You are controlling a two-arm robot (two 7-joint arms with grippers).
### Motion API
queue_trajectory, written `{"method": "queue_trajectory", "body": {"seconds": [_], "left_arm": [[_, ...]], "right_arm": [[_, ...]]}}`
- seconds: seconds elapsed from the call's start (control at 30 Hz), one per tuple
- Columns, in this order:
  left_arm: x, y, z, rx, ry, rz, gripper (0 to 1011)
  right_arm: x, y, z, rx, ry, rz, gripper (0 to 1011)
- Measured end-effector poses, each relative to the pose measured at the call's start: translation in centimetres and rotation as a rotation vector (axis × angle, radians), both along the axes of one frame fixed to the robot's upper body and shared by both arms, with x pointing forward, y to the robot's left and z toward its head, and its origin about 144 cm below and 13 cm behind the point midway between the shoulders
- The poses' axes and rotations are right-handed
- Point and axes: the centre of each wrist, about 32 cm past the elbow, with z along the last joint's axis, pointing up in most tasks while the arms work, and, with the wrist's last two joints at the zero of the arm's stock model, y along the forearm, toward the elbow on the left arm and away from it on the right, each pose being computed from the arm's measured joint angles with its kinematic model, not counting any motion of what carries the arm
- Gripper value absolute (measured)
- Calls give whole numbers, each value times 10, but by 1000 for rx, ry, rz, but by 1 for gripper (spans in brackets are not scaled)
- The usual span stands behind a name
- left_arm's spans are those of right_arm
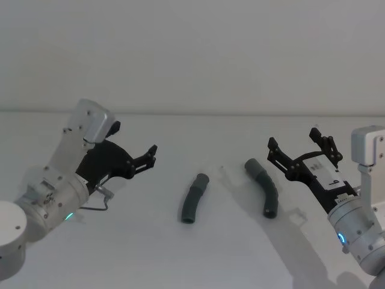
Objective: Use both hands to pick up one end of the pipe from the table, align the ends, and insert them.
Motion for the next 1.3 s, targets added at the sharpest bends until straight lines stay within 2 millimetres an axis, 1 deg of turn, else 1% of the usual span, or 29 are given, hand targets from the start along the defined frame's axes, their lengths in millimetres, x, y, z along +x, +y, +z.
{"method": "queue_trajectory", "body": {"seconds": [0.2,0.37,0.57,0.6,0.63,0.67,0.97,1.3], "left_arm": [[0,8,10,21,81,-75,1000],[4,14,17,28,143,-140,1000],[10,15,18,26,188,-182,1000],[13,16,18,22,215,-204,1000],[18,15,17,18,240,-225,1000],[31,9,13,11,293,-279,1000],[38,4,11,8,310,-308,1000],[49,-12,12,2,320,-354,1000]], "right_arm": [[0,0,0,0,0,0,1000],[0,0,0,0,0,0,1000],[0,0,0,0,0,0,1000],[0,0,0,0,0,0,1000],[0,0,0,0,0,0,1000],[0,0,0,0,0,0,1000],[0,0,0,0,0,0,1000],[0,0,0,0,0,0,999]]}}
